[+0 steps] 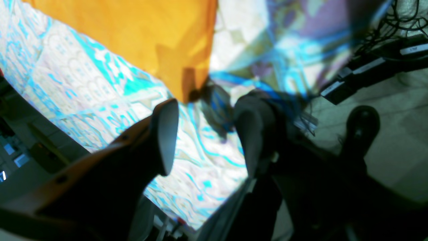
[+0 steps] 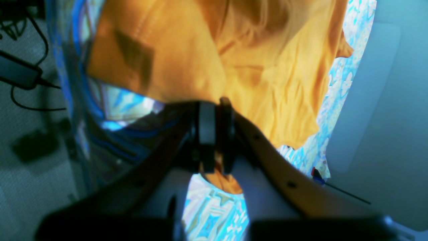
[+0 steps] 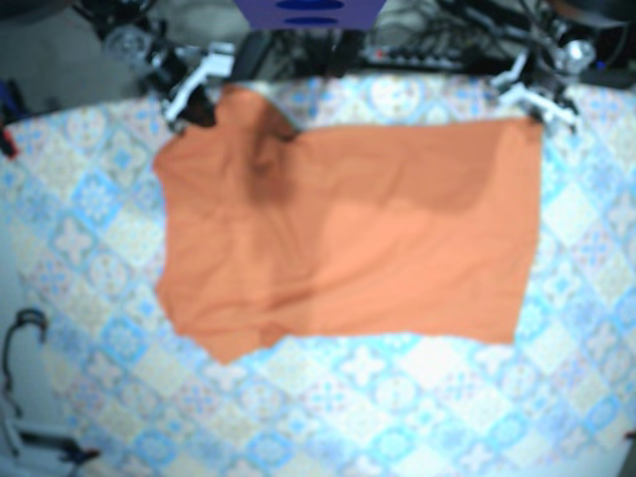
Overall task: Fold the T-shirt properly
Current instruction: 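Adjust the grip on the shoulder corners with both grippers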
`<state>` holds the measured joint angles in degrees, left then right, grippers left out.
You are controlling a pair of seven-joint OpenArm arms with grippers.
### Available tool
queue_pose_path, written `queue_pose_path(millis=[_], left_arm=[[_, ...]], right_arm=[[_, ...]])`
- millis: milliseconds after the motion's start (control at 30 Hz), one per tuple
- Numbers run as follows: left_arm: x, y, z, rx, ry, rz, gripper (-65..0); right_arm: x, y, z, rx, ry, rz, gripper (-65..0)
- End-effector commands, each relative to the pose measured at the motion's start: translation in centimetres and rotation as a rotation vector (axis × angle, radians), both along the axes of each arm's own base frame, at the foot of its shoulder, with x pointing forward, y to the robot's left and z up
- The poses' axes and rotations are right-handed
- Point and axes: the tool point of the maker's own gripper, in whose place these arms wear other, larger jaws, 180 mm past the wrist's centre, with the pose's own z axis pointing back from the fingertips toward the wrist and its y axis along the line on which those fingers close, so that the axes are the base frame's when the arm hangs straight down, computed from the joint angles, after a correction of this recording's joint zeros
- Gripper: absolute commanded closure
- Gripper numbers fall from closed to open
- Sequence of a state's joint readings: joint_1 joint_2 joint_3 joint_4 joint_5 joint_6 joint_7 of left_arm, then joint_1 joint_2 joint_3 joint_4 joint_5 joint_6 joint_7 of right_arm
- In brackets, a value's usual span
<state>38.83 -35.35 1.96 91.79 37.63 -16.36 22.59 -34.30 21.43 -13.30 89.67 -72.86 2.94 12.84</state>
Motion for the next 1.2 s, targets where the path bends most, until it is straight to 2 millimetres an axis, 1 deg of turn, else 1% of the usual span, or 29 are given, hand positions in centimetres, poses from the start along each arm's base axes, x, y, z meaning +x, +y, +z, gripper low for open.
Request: queue_pose_path(millis=[0, 133, 233, 333, 467, 567, 667, 733, 833, 900, 1000, 1100, 1167], left_arm=[[1.3, 0.2, 0.7, 0.007, -0.038, -0.010, -30.5], [2.7, 0.1, 1.3, 0.010, -0.071, -0.016, -30.4], [2.8, 0.1, 1.3, 0.011, -0.074, -0.017, -30.4], [3.4, 0.1, 1.5, 0.012, -0.088, -0.018, -30.4], [3.5, 0.2, 1.5, 0.009, -0.088, -0.014, -30.5], [3.0, 0.1, 1.2, 0.006, -0.076, -0.014, -30.5], [1.5, -1.0, 0.3, -0.009, -0.034, -0.040, -30.5], [0.8, -1.3, 0.0, -0.014, -0.015, -0.044, -30.3], [-0.1, -1.2, -0.8, -0.018, 0.009, -0.025, -30.2], [-0.6, -0.6, -1.2, -0.006, 0.022, -0.006, -30.2], [0.4, 0.1, -1.5, 0.005, 0.012, 0.006, -30.2], [0.8, 0.8, -1.8, 0.016, 0.012, 0.022, -30.3], [1.9, 0.9, -1.6, 0.020, -0.007, 0.023, -30.3]], right_arm=[[0.2, 0.1, 0.5, 0.014, -0.018, 0.005, -2.7], [0.2, 0.1, 0.5, 0.014, -0.018, 0.005, -2.7], [0.2, 0.0, 0.5, 0.013, -0.018, 0.004, -2.7], [0.2, 0.0, 0.5, 0.013, -0.018, 0.004, -2.7], [0.2, 0.0, 0.5, 0.013, -0.018, 0.004, -2.7], [0.2, 0.0, 0.5, 0.013, -0.018, 0.004, -2.7], [0.2, 0.0, 0.5, 0.013, -0.018, 0.004, -2.7], [0.2, 0.0, 0.5, 0.013, -0.018, 0.004, -2.7], [0.2, 0.0, 0.5, 0.012, -0.017, 0.004, -2.7], [0.2, 0.0, 0.5, 0.012, -0.017, 0.004, -2.7], [0.2, 0.0, 0.5, 0.012, -0.017, 0.004, -2.7], [0.2, 0.0, 0.5, 0.012, -0.017, 0.004, -2.7], [0.1, 0.0, 0.5, 0.012, -0.015, 0.004, -2.7]])
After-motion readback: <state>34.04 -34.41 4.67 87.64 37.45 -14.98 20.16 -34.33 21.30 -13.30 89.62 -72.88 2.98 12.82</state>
